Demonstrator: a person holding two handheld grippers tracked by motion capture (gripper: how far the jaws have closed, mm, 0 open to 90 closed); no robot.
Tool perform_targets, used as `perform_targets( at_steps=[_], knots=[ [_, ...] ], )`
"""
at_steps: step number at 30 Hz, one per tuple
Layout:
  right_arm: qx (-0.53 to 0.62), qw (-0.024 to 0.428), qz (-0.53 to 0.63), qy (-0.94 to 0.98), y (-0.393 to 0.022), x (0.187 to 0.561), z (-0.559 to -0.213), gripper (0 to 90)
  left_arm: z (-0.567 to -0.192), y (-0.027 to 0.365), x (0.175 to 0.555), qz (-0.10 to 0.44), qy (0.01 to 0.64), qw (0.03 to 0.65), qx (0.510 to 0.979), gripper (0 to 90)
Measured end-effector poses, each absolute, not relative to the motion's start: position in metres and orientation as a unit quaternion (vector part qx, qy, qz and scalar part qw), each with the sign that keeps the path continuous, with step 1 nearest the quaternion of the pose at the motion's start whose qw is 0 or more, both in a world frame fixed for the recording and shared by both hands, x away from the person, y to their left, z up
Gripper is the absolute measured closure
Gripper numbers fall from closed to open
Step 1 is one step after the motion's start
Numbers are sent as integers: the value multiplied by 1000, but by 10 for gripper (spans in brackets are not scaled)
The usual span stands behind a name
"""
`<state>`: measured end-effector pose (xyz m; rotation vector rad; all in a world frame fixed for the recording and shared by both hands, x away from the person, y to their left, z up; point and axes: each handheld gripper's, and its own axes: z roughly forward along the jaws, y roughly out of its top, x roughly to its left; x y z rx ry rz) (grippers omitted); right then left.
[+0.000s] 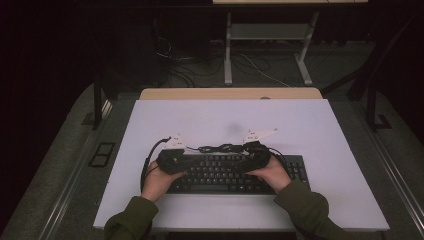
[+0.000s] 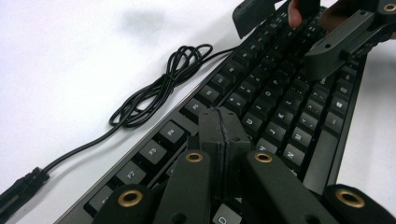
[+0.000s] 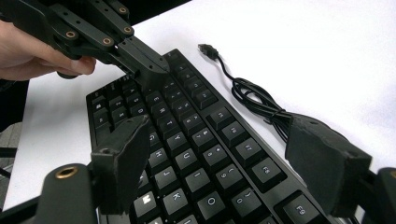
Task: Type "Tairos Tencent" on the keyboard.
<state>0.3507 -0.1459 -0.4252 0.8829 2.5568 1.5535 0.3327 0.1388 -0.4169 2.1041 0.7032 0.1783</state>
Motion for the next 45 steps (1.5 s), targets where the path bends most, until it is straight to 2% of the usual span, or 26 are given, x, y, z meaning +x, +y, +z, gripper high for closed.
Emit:
perform_targets(
  at_steps=[16,45],
  knots=[
    [281,11,498,820,-145,351,-426,218,-429,137,333,49,283,412,865,893],
    [283,12,498,819,-145,351,-425,218,-434,133,332,49,275,398,874,894]
  ],
)
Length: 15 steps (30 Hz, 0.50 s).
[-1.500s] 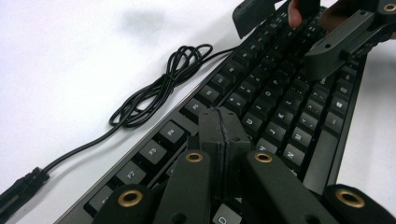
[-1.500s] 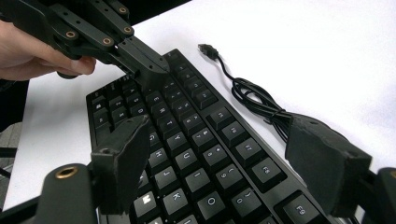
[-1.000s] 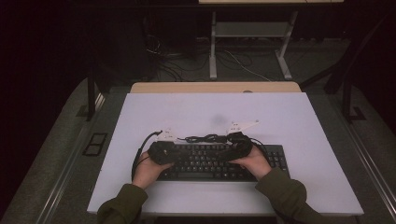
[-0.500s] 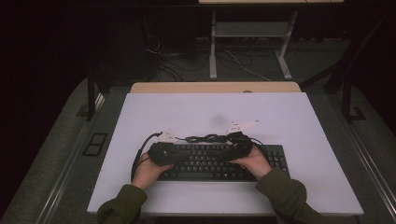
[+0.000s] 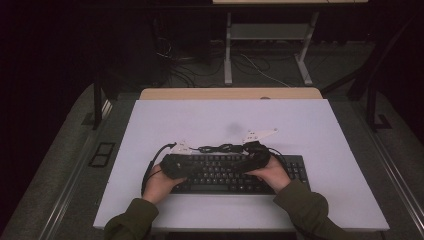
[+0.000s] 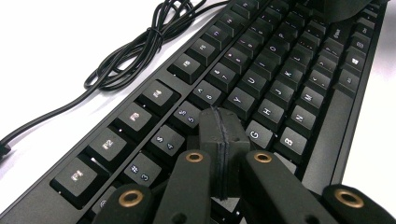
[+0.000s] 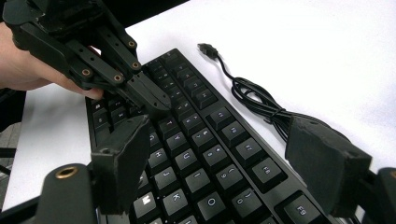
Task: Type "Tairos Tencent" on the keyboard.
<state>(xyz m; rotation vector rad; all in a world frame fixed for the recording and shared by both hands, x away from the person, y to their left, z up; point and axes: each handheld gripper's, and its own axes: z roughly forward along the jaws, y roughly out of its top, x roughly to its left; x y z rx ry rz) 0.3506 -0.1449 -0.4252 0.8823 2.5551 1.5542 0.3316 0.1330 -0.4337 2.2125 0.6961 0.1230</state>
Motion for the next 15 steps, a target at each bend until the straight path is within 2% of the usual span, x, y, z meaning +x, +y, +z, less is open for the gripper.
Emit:
perform_targets(
  at_steps=[15],
  knots=[
    [282,13,500,819,-145,351,-424,218,-426,137,329,51,278,415,865,892]
  ],
)
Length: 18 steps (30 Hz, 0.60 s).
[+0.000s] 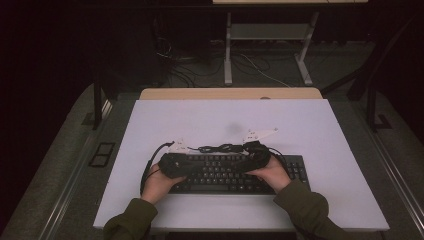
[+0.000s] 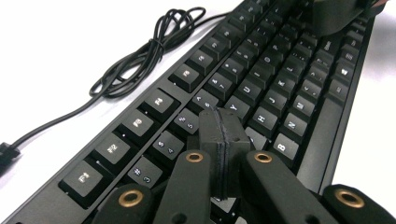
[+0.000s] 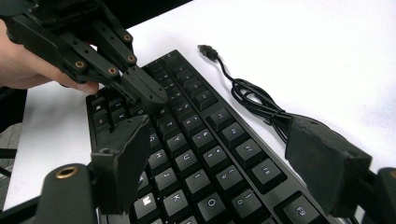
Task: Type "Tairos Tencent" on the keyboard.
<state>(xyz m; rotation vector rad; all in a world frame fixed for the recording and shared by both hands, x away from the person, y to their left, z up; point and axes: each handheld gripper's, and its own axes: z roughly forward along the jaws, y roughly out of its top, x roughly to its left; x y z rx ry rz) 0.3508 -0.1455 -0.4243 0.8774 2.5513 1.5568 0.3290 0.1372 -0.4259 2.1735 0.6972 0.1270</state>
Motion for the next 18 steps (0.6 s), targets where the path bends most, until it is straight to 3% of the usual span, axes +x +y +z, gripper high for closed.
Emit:
perform_targets(
  at_steps=[2,9,18],
  knots=[
    [282,13,499,819,-145,351,-424,218,-425,138,328,53,278,419,863,891],
    [283,13,499,819,-146,351,-424,218,-421,145,322,66,287,427,855,738],
    [284,12,498,819,-146,350,-424,219,-418,154,314,85,298,439,843,442]
  ],
)
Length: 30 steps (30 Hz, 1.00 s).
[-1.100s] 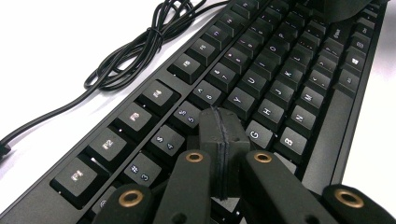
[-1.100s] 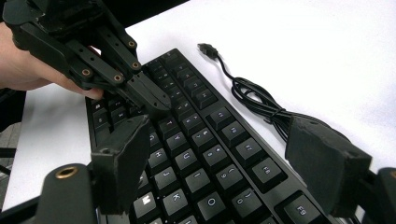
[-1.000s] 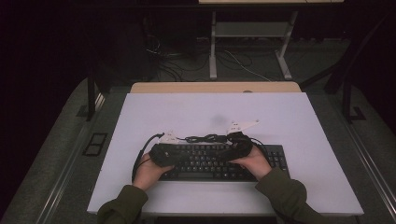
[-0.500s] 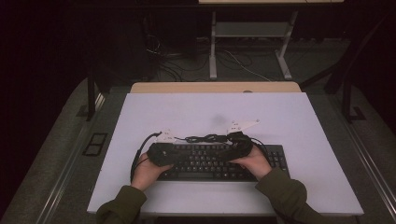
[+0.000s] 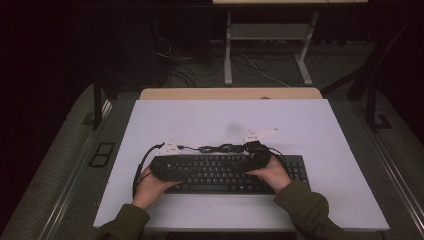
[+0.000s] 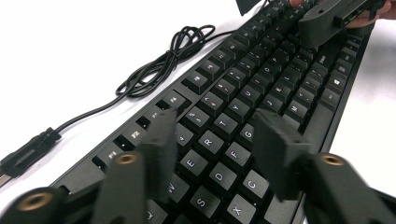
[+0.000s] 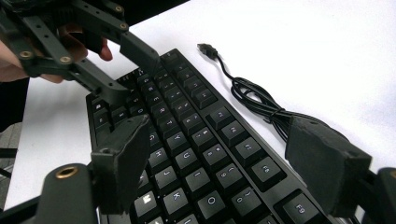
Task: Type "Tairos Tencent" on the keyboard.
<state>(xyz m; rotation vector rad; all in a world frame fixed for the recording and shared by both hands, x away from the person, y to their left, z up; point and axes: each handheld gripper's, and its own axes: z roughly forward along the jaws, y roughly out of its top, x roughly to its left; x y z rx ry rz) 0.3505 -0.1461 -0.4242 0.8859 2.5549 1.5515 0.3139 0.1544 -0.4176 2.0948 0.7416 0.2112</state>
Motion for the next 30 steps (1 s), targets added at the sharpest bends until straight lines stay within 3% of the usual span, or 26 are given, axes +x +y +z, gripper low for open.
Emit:
perform_targets(
  at_steps=[10,15,30],
  knots=[
    [278,10,490,826,-149,350,-424,208,-424,158,308,91,312,441,837,183],
    [278,11,486,828,-149,348,-424,240,-425,158,308,92,317,440,835,153],
    [270,9,469,841,-151,345,-424,659,-427,157,308,89,312,442,836,149]
  ],
)
